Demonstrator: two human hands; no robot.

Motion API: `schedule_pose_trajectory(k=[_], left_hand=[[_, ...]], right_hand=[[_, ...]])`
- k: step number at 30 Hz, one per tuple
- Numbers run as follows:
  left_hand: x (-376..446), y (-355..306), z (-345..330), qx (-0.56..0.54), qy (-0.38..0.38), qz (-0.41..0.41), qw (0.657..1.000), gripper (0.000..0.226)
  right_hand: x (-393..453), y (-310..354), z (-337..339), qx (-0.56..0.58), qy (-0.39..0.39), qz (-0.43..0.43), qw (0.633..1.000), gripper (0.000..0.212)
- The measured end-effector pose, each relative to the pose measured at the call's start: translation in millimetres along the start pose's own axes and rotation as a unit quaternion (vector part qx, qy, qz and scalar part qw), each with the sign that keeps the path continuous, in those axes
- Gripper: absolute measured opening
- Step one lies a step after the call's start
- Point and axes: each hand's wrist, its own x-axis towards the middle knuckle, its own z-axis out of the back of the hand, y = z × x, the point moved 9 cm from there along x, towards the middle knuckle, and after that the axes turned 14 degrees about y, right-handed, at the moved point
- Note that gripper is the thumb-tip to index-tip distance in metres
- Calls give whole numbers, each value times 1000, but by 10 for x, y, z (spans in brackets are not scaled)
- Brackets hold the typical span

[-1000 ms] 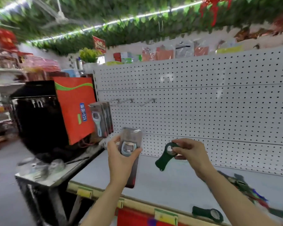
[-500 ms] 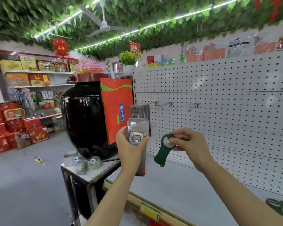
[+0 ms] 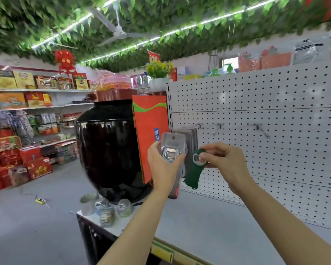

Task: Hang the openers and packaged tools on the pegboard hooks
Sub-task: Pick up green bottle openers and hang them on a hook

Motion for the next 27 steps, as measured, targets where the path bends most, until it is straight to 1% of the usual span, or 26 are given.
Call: schedule_pose_trajectory(k=[3, 7, 14, 19, 24, 27], left_hand=[[184, 115, -8, -5, 17, -5, 1000, 84], [300, 144, -143, 2, 37, -13, 999, 79], [360, 272, -288, -35, 31, 8, 999, 80], [471, 258, -387, -37, 33, 4, 999, 79], [507, 407, -479, 1, 45, 32, 998, 74], [573, 391, -517, 32, 62, 38, 997, 64]], right_hand=[[74, -38, -119, -12, -18, 1, 1000, 17], [112, -29, -169, -18, -41, 11, 999, 17], [215, 59, -175, -43, -40, 19, 998, 16], [260, 75, -161, -49, -34, 24, 998, 16], [399, 38, -197, -64, -23, 12, 998, 15], [497, -7, -261, -61, -18, 10, 998, 16]])
